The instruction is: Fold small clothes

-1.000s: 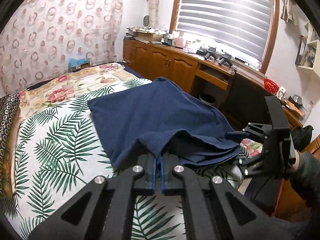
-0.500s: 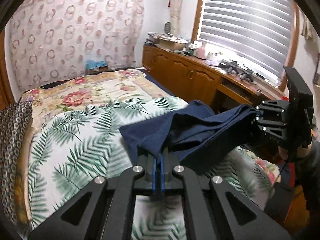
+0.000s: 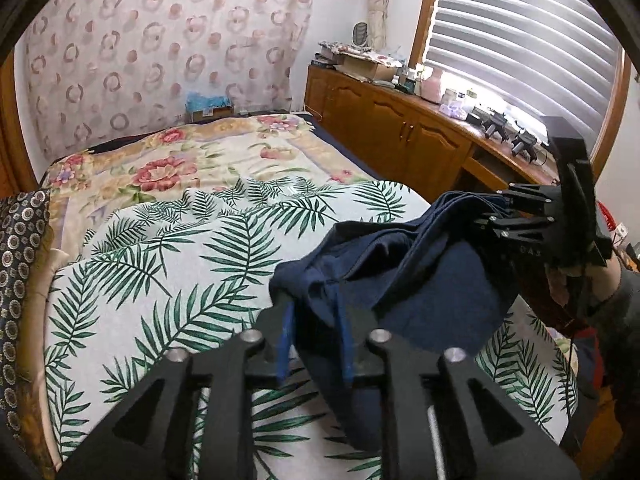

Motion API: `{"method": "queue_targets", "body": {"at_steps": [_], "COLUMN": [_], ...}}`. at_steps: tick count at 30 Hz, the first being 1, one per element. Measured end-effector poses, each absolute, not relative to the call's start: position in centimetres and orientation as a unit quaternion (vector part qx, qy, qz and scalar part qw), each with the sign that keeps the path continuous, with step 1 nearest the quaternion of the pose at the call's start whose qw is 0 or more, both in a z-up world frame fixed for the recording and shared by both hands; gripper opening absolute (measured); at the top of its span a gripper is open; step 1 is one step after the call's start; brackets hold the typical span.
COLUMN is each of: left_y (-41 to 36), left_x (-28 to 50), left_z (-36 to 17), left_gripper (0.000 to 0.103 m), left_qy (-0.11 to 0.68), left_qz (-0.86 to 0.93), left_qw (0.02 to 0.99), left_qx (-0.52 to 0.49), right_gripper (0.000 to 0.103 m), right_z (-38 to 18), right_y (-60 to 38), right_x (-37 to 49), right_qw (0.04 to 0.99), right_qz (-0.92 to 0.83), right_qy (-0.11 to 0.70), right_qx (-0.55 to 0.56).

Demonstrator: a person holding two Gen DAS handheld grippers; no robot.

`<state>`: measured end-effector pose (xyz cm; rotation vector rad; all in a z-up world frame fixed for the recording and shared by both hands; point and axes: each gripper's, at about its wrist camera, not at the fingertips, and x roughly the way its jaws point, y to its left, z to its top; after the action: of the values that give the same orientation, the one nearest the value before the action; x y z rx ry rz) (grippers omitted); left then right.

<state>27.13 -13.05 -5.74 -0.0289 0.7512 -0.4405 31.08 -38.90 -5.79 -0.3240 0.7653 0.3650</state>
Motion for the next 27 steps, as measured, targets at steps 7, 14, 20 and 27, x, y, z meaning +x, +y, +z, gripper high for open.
{"method": "queue_targets", "body": {"at_steps": [7, 14, 20, 27], "left_y": [-11.7, -12.3, -13.1, -13.0], "left_x": [27.6, 29.7, 30.6, 31.1], "left_z": [-5.7, -9.0, -10.1, -10.7], "left_gripper": [0.063, 0.063, 0.063, 0.063], "left_qy": [0.362, 0.406, 0.42, 0.424], "left_qz": [-0.222, -0.215, -0.215, -0.212], "left_qw": [0.905, 0.888, 0.882, 0.88], "left_qx": [-0.028, -0.02, -0.006, -0.01], "right_gripper": [0.042, 0.056, 0.064, 0.065], "right_z": [-3.8, -1.8, -1.2, 0.0], "right_y": [-39.9, -40.0, -40.9, -43.0], "right_x": [32.8, 33.8, 34.0, 36.0], "right_qw": [0.909, 0.918, 0.919, 0.93], "right_qz": [0.17, 0.159, 0.143, 0.06], "right_qy": [0.365, 0.348, 0.357, 0.347], "right_qx": [-0.109, -0.104, -0.086, -0.104]}}
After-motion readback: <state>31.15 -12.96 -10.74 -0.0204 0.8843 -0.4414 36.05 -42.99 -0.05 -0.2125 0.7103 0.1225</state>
